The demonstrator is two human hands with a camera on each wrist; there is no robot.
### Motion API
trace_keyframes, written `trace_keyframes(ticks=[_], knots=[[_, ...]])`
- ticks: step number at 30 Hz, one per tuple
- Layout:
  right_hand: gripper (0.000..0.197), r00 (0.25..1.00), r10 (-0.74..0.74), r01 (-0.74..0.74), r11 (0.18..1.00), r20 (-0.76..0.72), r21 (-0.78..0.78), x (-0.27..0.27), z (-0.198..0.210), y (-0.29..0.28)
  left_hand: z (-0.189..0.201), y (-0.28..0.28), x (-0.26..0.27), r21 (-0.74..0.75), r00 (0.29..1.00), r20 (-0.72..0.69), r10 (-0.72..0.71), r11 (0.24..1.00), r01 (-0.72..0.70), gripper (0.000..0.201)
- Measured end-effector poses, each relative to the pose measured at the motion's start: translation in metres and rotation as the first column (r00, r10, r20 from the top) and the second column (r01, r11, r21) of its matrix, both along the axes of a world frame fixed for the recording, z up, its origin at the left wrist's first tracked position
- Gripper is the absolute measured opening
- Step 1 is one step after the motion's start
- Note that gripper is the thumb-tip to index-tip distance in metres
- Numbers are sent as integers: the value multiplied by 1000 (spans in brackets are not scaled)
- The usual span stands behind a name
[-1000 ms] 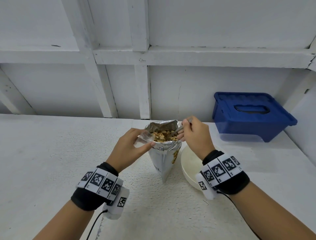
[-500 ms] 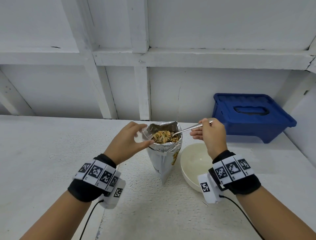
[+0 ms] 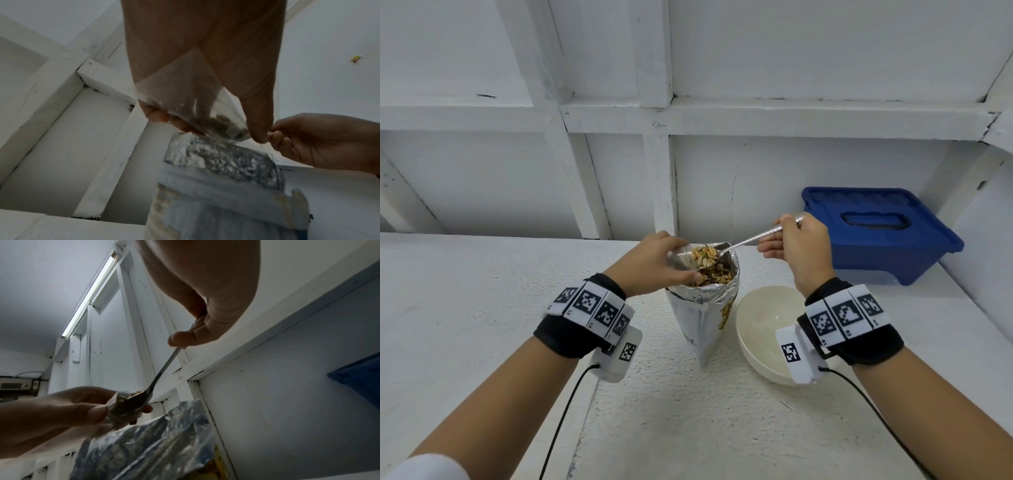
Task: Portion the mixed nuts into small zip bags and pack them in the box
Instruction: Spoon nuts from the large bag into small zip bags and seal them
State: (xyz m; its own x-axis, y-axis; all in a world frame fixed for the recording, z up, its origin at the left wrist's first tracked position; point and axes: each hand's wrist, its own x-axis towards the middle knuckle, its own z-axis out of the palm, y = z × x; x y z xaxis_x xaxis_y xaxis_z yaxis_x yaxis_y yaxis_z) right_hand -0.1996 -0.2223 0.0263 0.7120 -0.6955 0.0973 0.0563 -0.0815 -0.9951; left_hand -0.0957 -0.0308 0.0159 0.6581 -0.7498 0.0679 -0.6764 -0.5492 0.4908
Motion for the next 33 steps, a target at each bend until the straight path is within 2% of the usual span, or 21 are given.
trace_keyframes(ticks=[3,6,10,12,14,17,20,22,24,26,29,33], knots=[[23,998,56,-56,998,0,-37,9,4,8,-3,-3,-3,-55,999,-39,14,998,-16,62],[22,992,124,-122,970,-4,-212,15,13,19,-6,-5,-5,-129,998,-63,26,991,-34,60],[19,976,211,-153,841,55,-519,18,34,33,-10,-4,-9,-225,993,-101,60,971,-82,69],[21,967,240,-133,768,89,-626,18,43,34,-12,-2,-11,-286,987,-136,88,950,-124,66],[21,960,245,-94,732,132,-675,16,51,31,-13,1,-11,-328,983,-140,115,932,-156,59],[14,957,216,-35,752,196,-658,10,54,19,-14,9,-10,-332,982,-126,143,926,-177,58],[12,968,177,-11,739,178,-673,3,39,8,-15,16,-9,-301,979,-123,160,934,-190,58],[15,974,184,-22,663,135,-748,0,18,7,-17,18,-9,-267,979,-127,157,945,-186,58],[23,964,247,-66,569,94,-820,-4,-4,9,-18,19,-9,-241,980,-128,154,953,-182,59],[28,948,312,-105,508,69,-855,-7,-20,14,-19,19,-9,-238,978,-136,157,953,-186,59],[26,946,320,-126,521,56,-844,-7,-38,21,-20,18,-9,-247,977,-147,155,951,-187,56],[18,980,200,-123,691,25,-713,-2,-49,25,-21,17,-8,-245,976,-148,161,950,-194,56]])
